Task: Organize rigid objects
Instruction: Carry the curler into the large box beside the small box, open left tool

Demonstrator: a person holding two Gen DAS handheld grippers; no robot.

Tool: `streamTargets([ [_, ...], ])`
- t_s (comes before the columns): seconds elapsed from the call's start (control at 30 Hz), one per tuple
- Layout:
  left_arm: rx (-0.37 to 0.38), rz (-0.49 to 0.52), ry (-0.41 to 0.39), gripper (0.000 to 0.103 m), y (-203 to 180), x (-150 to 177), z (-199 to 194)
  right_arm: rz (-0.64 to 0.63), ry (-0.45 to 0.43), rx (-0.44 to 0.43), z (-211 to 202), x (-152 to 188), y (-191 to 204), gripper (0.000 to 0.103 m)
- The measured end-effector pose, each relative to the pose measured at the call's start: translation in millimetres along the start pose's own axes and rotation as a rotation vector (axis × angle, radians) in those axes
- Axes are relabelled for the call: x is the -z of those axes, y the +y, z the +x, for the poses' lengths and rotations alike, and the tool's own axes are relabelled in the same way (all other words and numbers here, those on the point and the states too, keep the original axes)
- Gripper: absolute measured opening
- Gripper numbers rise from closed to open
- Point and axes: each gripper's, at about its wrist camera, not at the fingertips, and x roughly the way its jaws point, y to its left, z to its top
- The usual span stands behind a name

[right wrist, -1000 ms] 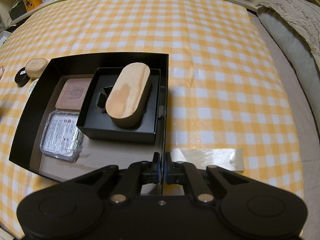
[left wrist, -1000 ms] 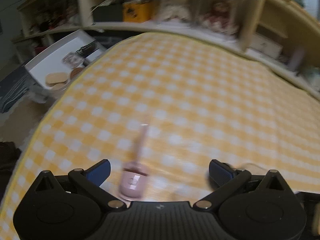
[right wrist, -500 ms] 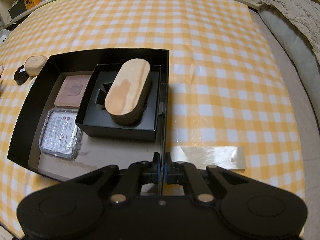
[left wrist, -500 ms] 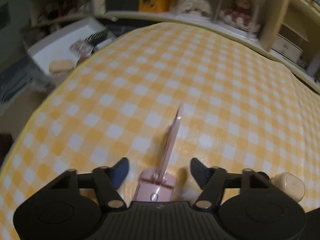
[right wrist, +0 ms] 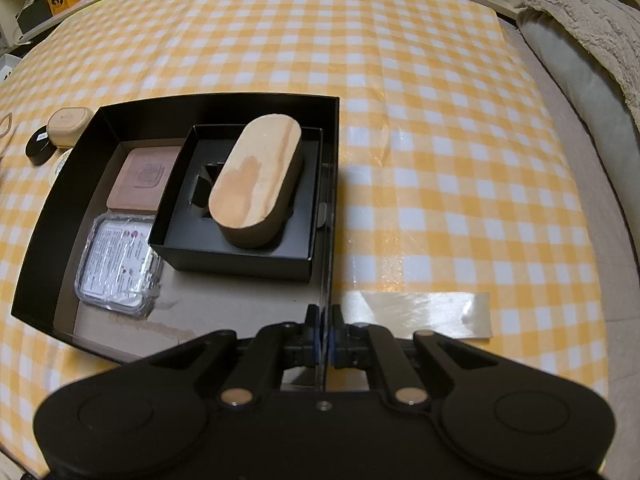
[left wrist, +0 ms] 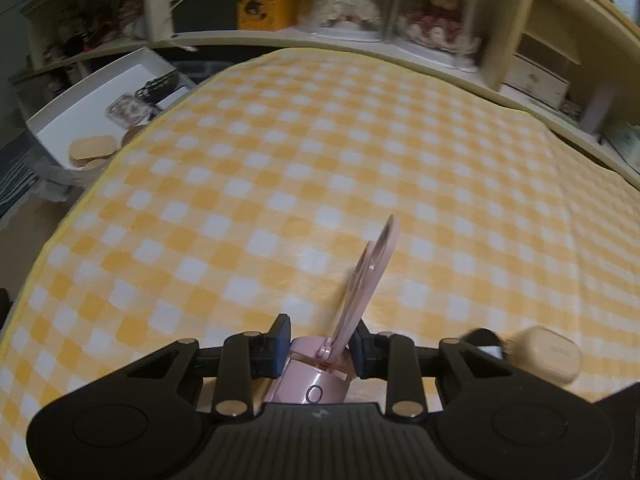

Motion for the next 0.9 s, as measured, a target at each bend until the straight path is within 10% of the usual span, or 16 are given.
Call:
streamTargets([
  [0.3, 0.289, 0.06, -0.036, 0.032, -63, 11, -51, -0.001, 0.001, 0.001, 1, 0, 0, 0.005],
  [0.6, 0.612, 0.378, -0.042, 0.032, -161, 67, -106, -0.001, 0.002, 0.0, 1, 0, -1, 0.005],
  [0.9, 0.691, 0.744, -0.013, 0.032, -225, 128, -95, 0.01, 0.005, -0.009, 1, 1, -1, 0.004],
])
